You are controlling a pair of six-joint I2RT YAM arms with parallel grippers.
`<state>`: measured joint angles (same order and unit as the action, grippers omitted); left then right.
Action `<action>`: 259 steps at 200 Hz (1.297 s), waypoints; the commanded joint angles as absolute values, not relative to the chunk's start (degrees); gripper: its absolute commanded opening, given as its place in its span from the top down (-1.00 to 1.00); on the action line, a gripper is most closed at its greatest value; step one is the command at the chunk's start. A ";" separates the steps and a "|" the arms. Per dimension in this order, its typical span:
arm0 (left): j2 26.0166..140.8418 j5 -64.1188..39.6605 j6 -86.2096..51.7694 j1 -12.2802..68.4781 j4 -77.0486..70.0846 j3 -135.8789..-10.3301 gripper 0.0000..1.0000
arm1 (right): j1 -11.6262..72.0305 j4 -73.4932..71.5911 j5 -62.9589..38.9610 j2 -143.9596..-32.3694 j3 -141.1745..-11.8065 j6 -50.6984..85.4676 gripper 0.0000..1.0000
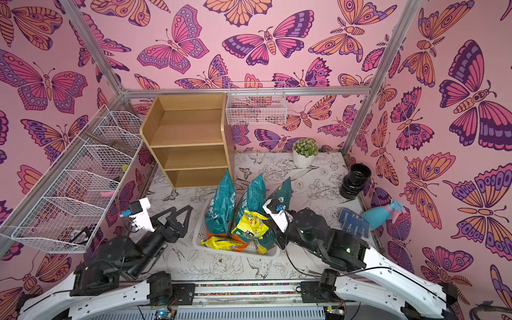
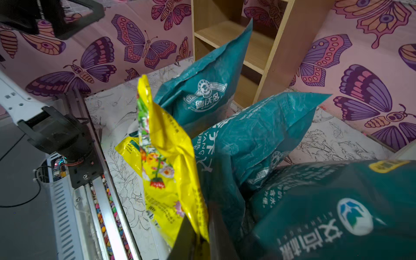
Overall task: Take down the fertilizer bag from the shelf
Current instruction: Place the fertilizer bag in the storage box.
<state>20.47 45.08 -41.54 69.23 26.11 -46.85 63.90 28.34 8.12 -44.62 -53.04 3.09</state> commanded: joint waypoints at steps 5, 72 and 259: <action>16.65 47.39 -41.16 68.99 27.15 -45.10 -0.99 | 63.72 24.51 19.42 -46.10 -50.69 7.16 1.00; 15.37 48.51 -41.46 68.99 27.08 -44.69 -0.99 | 64.47 23.46 8.34 -47.30 -52.87 6.64 1.00; 8.47 47.21 -41.53 68.99 28.94 -42.59 -0.96 | 89.00 36.65 46.51 -35.98 -44.78 21.20 1.00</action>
<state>7.99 47.37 -41.43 69.23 28.42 -43.07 89.45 37.21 38.06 -40.29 -45.56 19.11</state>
